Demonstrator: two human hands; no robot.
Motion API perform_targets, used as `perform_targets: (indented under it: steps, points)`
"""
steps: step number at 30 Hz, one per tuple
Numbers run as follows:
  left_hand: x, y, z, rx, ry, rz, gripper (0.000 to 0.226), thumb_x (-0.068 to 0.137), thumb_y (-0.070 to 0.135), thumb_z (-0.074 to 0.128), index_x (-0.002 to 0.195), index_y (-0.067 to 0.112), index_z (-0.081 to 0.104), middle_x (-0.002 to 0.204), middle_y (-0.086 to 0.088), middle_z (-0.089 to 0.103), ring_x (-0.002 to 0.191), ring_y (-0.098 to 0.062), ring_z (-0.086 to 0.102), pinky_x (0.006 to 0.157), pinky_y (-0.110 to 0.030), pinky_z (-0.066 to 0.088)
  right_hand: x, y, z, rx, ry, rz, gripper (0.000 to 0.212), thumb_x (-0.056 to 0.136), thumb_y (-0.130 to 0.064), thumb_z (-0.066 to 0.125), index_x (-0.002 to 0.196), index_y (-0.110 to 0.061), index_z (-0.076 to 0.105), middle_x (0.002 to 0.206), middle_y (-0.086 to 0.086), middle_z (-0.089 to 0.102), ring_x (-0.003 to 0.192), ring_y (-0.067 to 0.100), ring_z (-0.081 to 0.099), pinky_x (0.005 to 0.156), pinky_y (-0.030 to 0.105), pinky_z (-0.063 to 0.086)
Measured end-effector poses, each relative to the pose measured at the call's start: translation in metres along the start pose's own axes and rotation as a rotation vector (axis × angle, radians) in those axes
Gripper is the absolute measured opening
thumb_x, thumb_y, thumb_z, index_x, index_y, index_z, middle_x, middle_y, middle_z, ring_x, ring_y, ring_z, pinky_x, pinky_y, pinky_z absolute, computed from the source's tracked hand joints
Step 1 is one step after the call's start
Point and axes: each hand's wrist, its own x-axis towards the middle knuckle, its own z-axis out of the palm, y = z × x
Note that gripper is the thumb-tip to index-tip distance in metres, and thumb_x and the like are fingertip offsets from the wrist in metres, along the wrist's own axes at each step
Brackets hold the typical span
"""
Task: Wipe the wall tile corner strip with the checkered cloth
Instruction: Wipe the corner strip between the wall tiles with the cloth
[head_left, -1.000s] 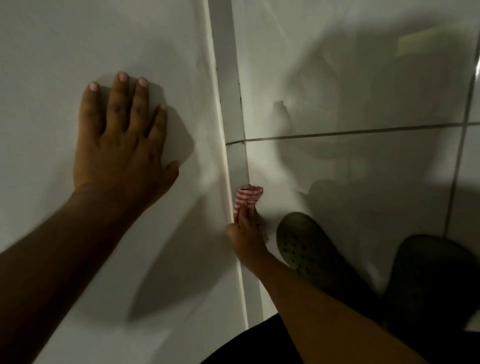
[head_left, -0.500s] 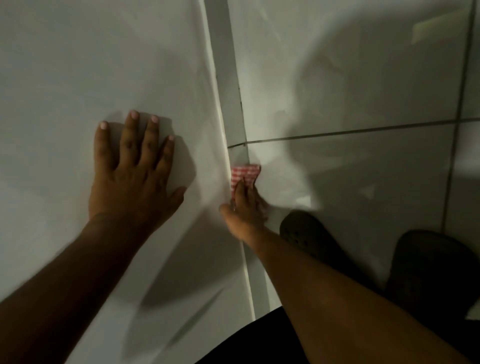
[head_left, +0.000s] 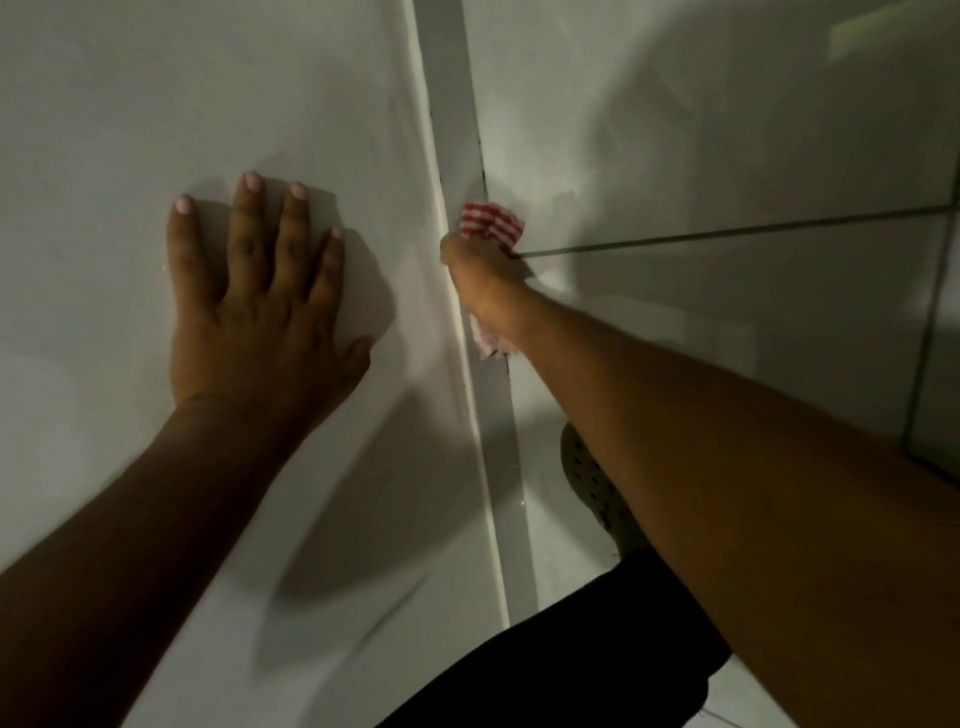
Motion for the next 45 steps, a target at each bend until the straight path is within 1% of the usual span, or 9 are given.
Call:
perform_targets:
  steps: [4,10,15,21,26,33,38,41,45]
  points:
    - [0.008,0.011,0.006,0.057,0.031,-0.028,0.094,0.082,0.074,0.021,0.158,0.019,0.013,0.167,-0.016,0.003,0.153,-0.043,-0.007,0.117,-0.07,0.003,0.006,-0.003,0.007,-0.076,-0.012,0.061,0.072,0.078,-0.052,0.044,0.141,-0.018,0.038,0.146,0.018,0.041,0.127,0.036,0.044,0.11,0.049,0.033]
    - [0.015,0.021,0.017,0.109,0.095,-0.043,0.096,0.08,0.074,0.019,0.159,0.02,0.009,0.167,-0.017,0.003,0.153,-0.043,-0.006,0.117,-0.07,0.014,0.004,-0.013,-0.004,-0.291,0.047,-0.333,0.078,0.084,-0.053,0.028,0.154,-0.025,0.006,0.165,0.01,0.003,0.149,0.031,0.013,0.119,0.049,0.01]
    - [0.018,0.024,0.017,0.087,0.097,-0.046,0.095,0.08,0.075,0.022,0.159,0.023,0.007,0.168,-0.014,0.002,0.154,-0.041,-0.006,0.119,-0.069,0.01,0.034,-0.068,-0.021,-0.19,0.08,-0.432,0.084,0.081,-0.052,0.034,0.153,-0.022,0.004,0.163,0.009,0.014,0.145,0.031,0.024,0.115,0.053,0.021]
    - [0.024,0.006,0.007,0.114,0.068,0.004,0.094,0.081,0.076,0.016,0.159,0.024,0.008,0.168,-0.013,0.001,0.154,-0.04,-0.005,0.117,-0.068,0.0,-0.027,0.064,0.007,-0.31,-0.001,-0.28,0.068,0.092,-0.038,0.026,0.153,-0.029,-0.004,0.166,-0.001,-0.006,0.152,0.018,0.0,0.123,0.044,0.0]
    - [0.025,-0.005,0.003,0.088,0.049,0.026,0.093,0.083,0.074,0.013,0.159,0.022,0.001,0.168,-0.014,-0.006,0.154,-0.04,-0.01,0.115,-0.065,-0.014,-0.094,0.157,0.037,-0.235,-0.079,-0.077,0.034,0.079,-0.023,0.072,0.111,-0.014,0.066,0.142,0.032,0.047,0.131,0.049,0.045,0.104,0.054,0.044]
    - [0.032,-0.005,-0.003,0.049,0.034,0.008,0.091,0.085,0.072,0.013,0.159,0.019,0.003,0.168,-0.016,-0.004,0.153,-0.042,-0.008,0.115,-0.066,-0.012,-0.042,0.039,0.026,-0.293,0.176,-0.281,0.069,0.091,-0.041,0.027,0.15,-0.04,-0.009,0.162,-0.007,-0.021,0.15,0.018,-0.003,0.118,0.049,0.003]
    - [0.051,0.006,-0.006,-0.003,0.056,-0.049,0.088,0.086,0.069,0.022,0.158,0.022,0.01,0.168,-0.015,-0.001,0.154,-0.04,-0.006,0.114,-0.063,-0.018,0.043,-0.087,-0.023,-0.299,0.082,-0.304,0.067,0.093,-0.041,0.03,0.154,-0.027,0.005,0.164,0.007,0.014,0.145,0.032,0.027,0.119,0.047,0.018]
    - [0.066,0.013,-0.011,-0.138,0.072,-0.085,0.07,0.094,0.049,0.027,0.157,0.018,0.021,0.168,-0.015,0.004,0.155,-0.039,-0.004,0.117,-0.057,-0.014,0.043,-0.093,-0.037,-0.375,0.134,-0.405,0.055,0.094,-0.032,0.045,0.147,-0.02,0.034,0.135,0.014,0.057,0.12,0.034,0.056,0.104,0.043,0.044]
    - [0.084,0.012,-0.014,-0.45,0.202,-0.087,0.06,0.092,0.021,0.022,0.145,0.002,0.043,0.161,-0.024,0.027,0.152,-0.041,0.017,0.124,-0.051,0.005,-0.001,-0.039,-0.022,-0.521,0.248,-0.531,0.042,0.094,-0.018,0.047,0.135,-0.014,0.048,0.123,0.021,0.063,0.105,0.041,0.062,0.083,0.038,0.049]
